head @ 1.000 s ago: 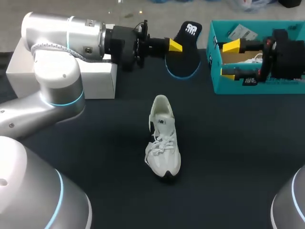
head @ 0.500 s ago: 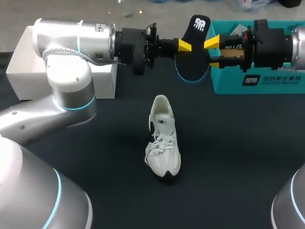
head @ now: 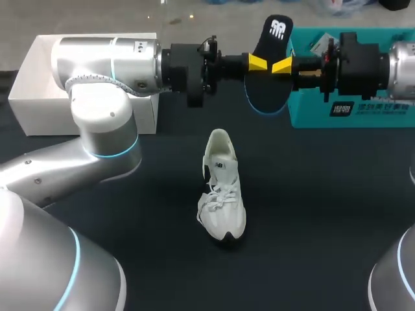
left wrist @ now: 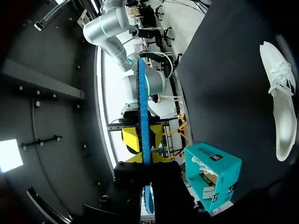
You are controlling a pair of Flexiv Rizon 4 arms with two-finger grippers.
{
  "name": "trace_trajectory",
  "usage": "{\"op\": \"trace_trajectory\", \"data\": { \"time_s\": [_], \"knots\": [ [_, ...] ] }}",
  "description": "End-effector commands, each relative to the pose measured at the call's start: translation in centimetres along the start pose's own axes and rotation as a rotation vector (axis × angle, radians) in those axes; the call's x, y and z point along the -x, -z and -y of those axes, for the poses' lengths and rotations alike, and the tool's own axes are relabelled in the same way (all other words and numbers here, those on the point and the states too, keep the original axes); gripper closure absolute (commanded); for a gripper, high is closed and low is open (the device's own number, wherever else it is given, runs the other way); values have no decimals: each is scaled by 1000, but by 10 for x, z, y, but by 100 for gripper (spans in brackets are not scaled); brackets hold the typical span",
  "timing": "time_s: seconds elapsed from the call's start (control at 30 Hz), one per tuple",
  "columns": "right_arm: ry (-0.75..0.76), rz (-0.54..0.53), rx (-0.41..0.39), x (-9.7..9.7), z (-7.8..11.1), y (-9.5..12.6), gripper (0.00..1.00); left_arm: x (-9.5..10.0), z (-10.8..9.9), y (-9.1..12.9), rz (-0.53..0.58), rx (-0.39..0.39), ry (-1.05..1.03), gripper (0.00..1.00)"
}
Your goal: Take the shoe out of the shoebox, open the shoe tongue, remove and reinsert the insole, then place the shoe into the shoebox
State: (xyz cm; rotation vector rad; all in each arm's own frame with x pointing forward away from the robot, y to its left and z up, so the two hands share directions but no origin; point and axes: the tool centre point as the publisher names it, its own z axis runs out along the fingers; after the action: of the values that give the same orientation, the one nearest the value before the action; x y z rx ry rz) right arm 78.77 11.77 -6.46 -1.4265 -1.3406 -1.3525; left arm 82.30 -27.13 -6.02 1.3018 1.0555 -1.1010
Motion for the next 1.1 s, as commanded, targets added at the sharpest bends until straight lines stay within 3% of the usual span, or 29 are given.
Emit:
{"op": "trace_trajectory", "data": {
  "time_s": [0.03, 0.1, 0.13, 0.17, 0.3, 0.6, 0.77, 1.1],
  "knots": [
    [-1, 8, 3, 2, 0, -3, 100, 2, 2, -1, 14, 1, -5, 100],
    [2, 2, 10, 3, 1, -2, 100, 4, 4, 0, 25, -16, 20, 96],
    [5, -2, 10, 3, 1, -2, 100, 5, 5, 0, 29, -22, 26, 69],
    [11, -10, 12, 3, 1, -1, 100, 6, 7, 3, 32, -25, 43, 0],
    [42, -32, 14, 3, 2, 1, 100, 8, 17, 19, 9, -54, 81, 0],
    [60, -23, 5, 8, 4, 6, 100, 13, 28, 84, -130, -91, 138, 0],
    [67, -14, 9, 8, 5, 7, 100, 6, 32, 120, -237, -127, 159, 0],
    [140, -18, 33, 1, 14, 16, 100, -12, 34, 180, -307, -189, 173, 0]
  ]
}}
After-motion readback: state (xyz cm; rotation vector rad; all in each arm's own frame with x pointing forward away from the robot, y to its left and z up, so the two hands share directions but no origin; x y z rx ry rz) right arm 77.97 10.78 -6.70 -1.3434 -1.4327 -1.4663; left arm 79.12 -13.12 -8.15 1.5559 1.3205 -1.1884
